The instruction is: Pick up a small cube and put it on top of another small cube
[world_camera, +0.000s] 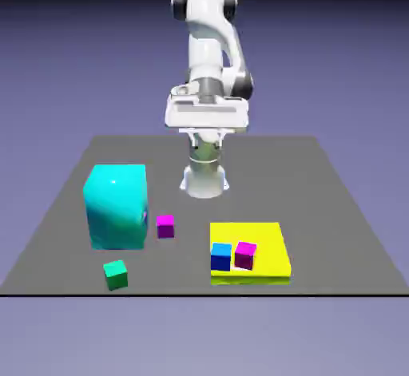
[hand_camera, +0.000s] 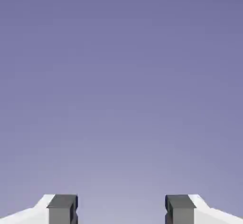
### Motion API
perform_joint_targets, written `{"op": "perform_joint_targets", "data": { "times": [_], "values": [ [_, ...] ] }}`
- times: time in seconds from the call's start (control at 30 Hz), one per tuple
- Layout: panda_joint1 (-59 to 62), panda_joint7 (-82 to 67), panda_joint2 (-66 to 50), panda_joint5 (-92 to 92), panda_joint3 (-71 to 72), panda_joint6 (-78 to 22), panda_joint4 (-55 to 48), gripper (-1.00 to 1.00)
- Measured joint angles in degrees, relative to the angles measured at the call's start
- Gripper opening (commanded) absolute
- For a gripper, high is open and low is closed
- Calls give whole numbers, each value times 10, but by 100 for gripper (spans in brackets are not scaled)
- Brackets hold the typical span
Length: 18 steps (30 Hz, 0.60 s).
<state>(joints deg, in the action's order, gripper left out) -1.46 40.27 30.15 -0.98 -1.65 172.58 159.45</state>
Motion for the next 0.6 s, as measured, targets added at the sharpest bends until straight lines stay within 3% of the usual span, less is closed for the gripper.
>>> {"op": "perform_joint_targets", "data": {
  "times": [0.6],
  "values": [
    [-115, -326, -374, -146, -246, -213, -232, 0]
  ]
}}
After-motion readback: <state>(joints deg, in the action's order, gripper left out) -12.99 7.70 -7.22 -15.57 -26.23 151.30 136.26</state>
